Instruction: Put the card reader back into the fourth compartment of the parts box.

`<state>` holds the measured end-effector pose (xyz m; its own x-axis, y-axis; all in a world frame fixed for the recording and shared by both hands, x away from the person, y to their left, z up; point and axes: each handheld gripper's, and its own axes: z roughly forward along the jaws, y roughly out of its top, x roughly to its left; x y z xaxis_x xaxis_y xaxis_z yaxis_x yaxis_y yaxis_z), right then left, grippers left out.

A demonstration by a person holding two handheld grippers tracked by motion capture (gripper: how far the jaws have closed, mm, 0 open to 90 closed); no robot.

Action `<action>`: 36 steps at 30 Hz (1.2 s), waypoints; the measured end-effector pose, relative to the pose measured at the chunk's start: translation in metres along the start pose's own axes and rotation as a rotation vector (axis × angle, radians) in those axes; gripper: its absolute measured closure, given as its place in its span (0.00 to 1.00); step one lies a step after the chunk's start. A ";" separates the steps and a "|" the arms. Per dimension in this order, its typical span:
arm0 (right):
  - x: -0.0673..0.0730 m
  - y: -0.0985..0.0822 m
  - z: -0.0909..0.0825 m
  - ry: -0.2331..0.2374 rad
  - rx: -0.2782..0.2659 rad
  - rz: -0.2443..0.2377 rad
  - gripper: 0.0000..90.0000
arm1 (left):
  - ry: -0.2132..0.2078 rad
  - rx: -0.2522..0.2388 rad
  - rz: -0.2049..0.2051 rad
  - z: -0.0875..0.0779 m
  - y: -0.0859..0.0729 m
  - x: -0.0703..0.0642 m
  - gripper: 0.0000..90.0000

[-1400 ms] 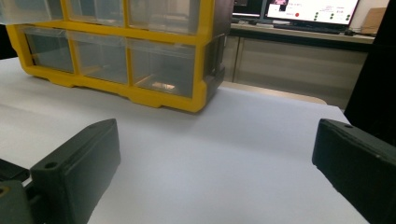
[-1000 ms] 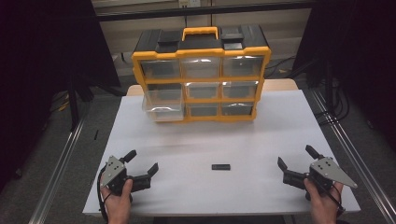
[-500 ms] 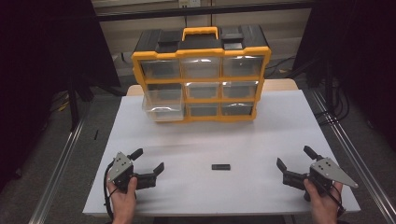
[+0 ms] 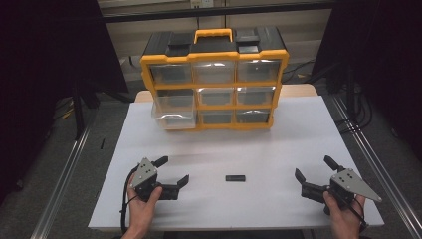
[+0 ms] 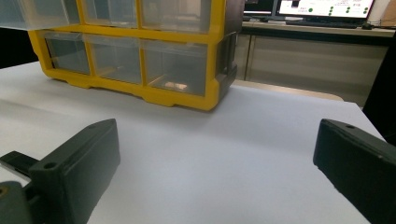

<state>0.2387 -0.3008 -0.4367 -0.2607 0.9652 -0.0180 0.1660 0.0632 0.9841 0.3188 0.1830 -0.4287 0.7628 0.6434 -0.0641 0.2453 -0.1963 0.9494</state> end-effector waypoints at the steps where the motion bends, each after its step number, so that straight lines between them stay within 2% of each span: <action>1: 0.000 0.000 0.000 0.000 0.000 0.000 0.01 | 0.000 0.000 0.000 0.000 0.000 0.000 0.02; 3: 0.000 0.000 0.000 0.005 -0.002 -0.002 0.01 | -0.034 0.015 0.027 0.007 0.003 -0.003 0.02; 4: 0.000 0.000 0.000 0.005 -0.002 -0.002 0.01 | -0.034 0.015 0.027 0.007 0.003 -0.003 0.03; 5: 0.000 0.000 0.000 0.008 -0.003 -0.001 0.01 | -0.068 0.023 0.031 0.011 0.004 -0.005 0.03; 6: 0.001 0.001 0.000 0.013 -0.006 -0.001 0.01 | -0.074 0.032 0.048 0.013 0.005 -0.007 0.02; 8: 0.001 0.000 0.001 0.015 0.000 -0.004 0.01 | -0.136 0.056 0.061 0.022 0.006 -0.012 0.02; 10: 0.001 0.001 0.001 0.022 -0.002 -0.001 0.00 | -0.128 0.063 0.058 0.027 0.009 -0.016 0.02; 11: 0.001 0.001 0.001 0.025 -0.004 -0.002 0.00 | -0.140 0.074 0.062 0.029 0.010 -0.016 0.02; 12: 0.001 0.001 0.001 0.029 0.000 -0.002 0.00 | -0.179 0.087 0.059 0.031 0.012 -0.016 0.02; 13: 0.001 0.000 0.002 0.027 0.001 -0.002 0.00 | -0.175 0.103 0.059 0.033 0.013 -0.018 0.02; 14: 0.001 0.000 0.002 0.025 0.002 -0.002 0.00 | -0.198 0.108 0.064 0.036 0.014 -0.018 0.02; 15: 0.001 0.000 0.002 0.025 0.002 -0.002 0.00 | -0.198 0.108 0.064 0.036 0.014 -0.018 0.02; 17: 0.001 0.000 0.002 0.024 0.003 -0.002 0.00 | -0.177 0.133 0.094 0.041 0.017 -0.020 0.03; 20: 0.001 0.000 0.002 0.027 0.001 -0.001 0.00 | -0.171 0.136 0.094 0.046 0.023 -0.021 0.03; 21: 0.001 0.000 0.002 0.026 0.000 -0.002 0.00 | -0.185 0.135 0.095 0.048 0.025 -0.021 0.03; 23: 0.001 0.000 0.002 0.028 0.000 -0.004 0.00 | -0.186 0.143 0.093 0.050 0.028 -0.022 0.05; 25: 0.002 0.000 0.002 0.034 -0.002 -0.005 0.00 | -0.195 0.193 0.130 0.056 0.035 -0.026 0.07; 26: 0.002 0.000 0.002 0.034 -0.002 -0.005 0.00 | -0.195 0.193 0.130 0.056 0.035 -0.026 0.07; 27: 0.002 0.000 0.002 0.034 -0.002 -0.007 0.00 | -0.241 0.218 0.127 0.061 0.037 -0.026 0.07; 29: 0.001 0.000 0.003 0.034 -0.002 -0.006 0.00 | -0.267 0.234 0.117 0.066 0.038 -0.028 0.07; 30: 0.001 0.000 0.003 0.032 0.000 -0.005 0.00 | -0.267 0.234 0.117 0.066 0.038 -0.028 0.08; 31: 0.001 0.000 0.003 0.031 0.001 -0.007 0.00 | -0.335 0.291 0.116 0.074 0.039 -0.029 0.09; 32: 0.001 0.000 0.003 0.033 0.000 -0.006 0.00 | -0.357 0.307 0.108 0.078 0.040 -0.030 0.10; 34: 0.001 0.000 0.003 0.035 0.003 -0.007 0.00 | -0.360 0.311 0.120 0.082 0.040 -0.032 0.10; 36: 0.001 0.000 0.003 0.034 0.006 -0.006 0.00 | -0.361 0.336 0.155 0.088 0.041 -0.034 0.11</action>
<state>0.2411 -0.2987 -0.4372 -0.2941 0.9556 -0.0173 0.1699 0.0701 0.9830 0.3560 0.0879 -0.4143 0.9489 0.3029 -0.0890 0.2464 -0.5343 0.8086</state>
